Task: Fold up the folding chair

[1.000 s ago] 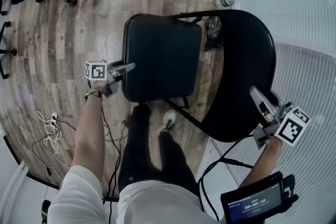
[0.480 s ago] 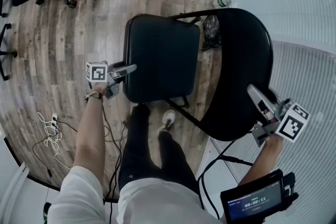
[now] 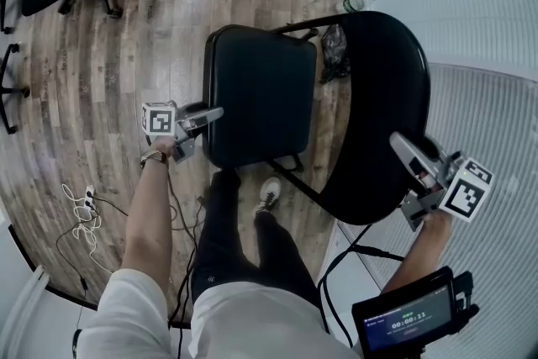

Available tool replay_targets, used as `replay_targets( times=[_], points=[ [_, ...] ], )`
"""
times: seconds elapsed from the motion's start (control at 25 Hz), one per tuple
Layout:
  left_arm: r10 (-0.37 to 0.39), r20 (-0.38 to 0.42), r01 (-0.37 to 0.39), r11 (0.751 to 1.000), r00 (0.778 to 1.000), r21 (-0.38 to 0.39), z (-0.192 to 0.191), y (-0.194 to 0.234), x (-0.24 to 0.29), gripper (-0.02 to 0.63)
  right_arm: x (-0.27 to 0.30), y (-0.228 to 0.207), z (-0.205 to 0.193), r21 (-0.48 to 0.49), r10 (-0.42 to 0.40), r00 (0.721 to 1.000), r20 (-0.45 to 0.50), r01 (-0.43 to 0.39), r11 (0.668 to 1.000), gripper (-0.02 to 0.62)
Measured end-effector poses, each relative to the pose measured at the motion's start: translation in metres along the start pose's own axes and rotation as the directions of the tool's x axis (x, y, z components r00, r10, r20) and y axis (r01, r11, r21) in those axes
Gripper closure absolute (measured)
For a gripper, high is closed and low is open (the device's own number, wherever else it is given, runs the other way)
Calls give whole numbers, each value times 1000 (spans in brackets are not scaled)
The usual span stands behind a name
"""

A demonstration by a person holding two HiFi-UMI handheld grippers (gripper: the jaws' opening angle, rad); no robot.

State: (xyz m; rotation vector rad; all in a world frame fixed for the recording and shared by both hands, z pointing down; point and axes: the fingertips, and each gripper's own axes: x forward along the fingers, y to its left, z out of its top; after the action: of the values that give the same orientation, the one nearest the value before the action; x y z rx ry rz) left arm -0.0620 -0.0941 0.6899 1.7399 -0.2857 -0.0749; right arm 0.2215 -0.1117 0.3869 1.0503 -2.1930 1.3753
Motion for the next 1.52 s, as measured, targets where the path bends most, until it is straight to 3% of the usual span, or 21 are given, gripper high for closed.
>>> replay_targets(
  times=[0.64, 1.0, 1.52],
  points=[
    [-84, 29, 83, 996, 996, 35, 4, -47, 28, 370, -1, 16, 12, -14, 13, 1000, 9, -13, 1000, 410],
    [-115, -63, 120, 988, 991, 96, -2, -78, 53, 370, 1, 28, 19, -12, 28, 999, 17, -27, 1000, 394],
    [-209, -96, 219, 970, 973, 109, -3, -132, 95, 370, -10, 44, 34, -14, 27, 999, 31, -26, 1000, 382]
  ],
)
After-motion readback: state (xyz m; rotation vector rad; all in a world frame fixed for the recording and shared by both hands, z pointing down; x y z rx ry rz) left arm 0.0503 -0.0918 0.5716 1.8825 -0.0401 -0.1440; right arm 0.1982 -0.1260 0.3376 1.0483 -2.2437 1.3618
